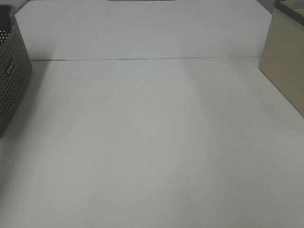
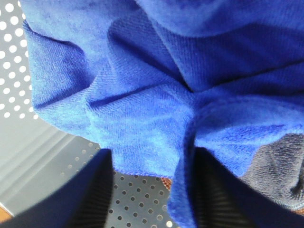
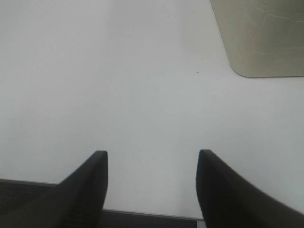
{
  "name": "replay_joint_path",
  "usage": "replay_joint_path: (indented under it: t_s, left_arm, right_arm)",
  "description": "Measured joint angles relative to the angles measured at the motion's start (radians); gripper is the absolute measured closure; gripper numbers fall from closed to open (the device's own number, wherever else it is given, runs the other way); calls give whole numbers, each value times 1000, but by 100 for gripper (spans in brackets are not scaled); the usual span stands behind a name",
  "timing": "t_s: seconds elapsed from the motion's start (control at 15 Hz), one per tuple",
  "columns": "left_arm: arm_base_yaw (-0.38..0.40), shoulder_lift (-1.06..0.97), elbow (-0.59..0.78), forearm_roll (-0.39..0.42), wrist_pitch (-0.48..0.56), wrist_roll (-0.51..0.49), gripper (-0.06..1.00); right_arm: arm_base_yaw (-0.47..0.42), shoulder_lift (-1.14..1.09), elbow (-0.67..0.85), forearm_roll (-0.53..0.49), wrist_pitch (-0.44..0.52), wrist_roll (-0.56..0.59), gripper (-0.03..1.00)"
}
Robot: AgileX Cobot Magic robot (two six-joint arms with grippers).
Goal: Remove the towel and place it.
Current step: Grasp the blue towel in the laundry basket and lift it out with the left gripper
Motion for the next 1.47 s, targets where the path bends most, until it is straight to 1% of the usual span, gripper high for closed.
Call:
replay_joint_path:
  t_s: [0.07,0.13,0.2,0.27,0.6,0.67,0.8,1.07,1.2,1.27,1.4,1.47]
  left_arm:
    - [0,0,0,0,1,4,59]
    - [0,0,0,0,4,8,73]
    - [0,0,0,0,8,8,91]
    - [0,0,0,0,10,8,94]
    - [0,-3,0,3,11,-1,94]
    - [0,-19,0,5,12,-16,94]
    - [-1,-80,0,17,16,-48,94]
    - [-1,-224,0,15,24,-60,94]
    - [-1,-310,0,-13,37,-61,94]
    - [-1,-396,0,-53,38,-61,94]
    - [-1,-473,0,-89,34,-63,94]
    - [-1,-491,0,-93,27,-63,94]
  right_arm:
    - [0,0,0,0,0,0,41]
    - [0,0,0,0,0,0,41]
    - [0,0,0,0,0,0,41]
    - [0,0,0,0,0,0,41]
    - [0,0,0,0,0,0,41]
    - [0,0,0,0,0,0,41]
    - [0,0,0,0,0,0,41]
    - [0,0,0,0,0,0,41]
    - [0,0,0,0,0,0,41]
    - [0,0,0,0,0,0,41]
    - [0,0,0,0,-4,0,41]
    - [0,0,0,0,-5,0,41]
